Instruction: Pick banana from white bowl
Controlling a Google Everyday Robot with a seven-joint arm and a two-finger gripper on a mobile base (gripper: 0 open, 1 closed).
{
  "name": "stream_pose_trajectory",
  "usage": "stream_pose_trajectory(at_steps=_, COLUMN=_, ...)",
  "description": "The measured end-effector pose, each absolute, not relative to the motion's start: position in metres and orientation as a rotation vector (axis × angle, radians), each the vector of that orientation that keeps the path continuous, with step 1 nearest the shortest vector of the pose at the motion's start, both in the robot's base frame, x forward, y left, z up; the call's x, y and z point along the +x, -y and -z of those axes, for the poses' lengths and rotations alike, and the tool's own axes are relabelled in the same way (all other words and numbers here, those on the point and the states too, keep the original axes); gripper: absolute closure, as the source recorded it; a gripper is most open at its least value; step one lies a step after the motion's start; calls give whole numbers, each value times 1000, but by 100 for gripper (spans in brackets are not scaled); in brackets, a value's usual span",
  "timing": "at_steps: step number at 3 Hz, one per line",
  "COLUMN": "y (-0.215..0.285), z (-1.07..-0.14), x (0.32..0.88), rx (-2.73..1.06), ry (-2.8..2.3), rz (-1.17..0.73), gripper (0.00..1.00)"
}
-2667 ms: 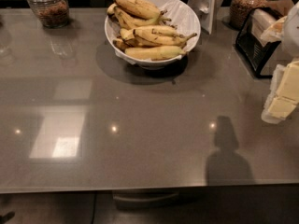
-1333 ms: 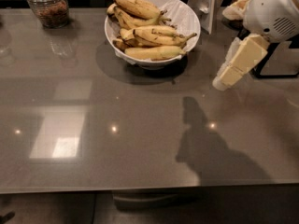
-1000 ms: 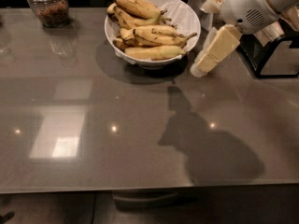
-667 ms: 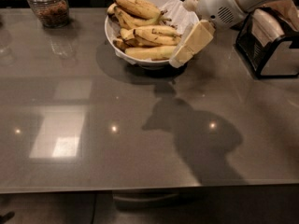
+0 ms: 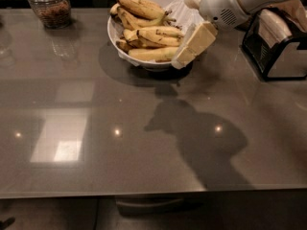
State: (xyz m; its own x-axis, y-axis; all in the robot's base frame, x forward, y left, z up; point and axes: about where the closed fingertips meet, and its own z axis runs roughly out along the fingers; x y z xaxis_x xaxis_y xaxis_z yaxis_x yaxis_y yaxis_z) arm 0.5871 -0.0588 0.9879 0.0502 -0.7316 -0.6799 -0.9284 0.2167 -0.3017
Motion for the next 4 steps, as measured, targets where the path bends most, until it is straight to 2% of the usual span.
stream_pose_trajectory(at_steps=1, y=31, z=-988, x=604, rx=-1583, ry=-1605, rz=-332, gripper=0)
stream_pose_trajectory(at_steps=3, y=-10, z=-974, x=634, rx=-1614, ry=-1462, rz=-382, gripper=42)
stream_pose_trajectory(at_steps=4, y=-17, z=-965, x=648, rx=-1615, ry=-1426, rz=-389, gripper=56)
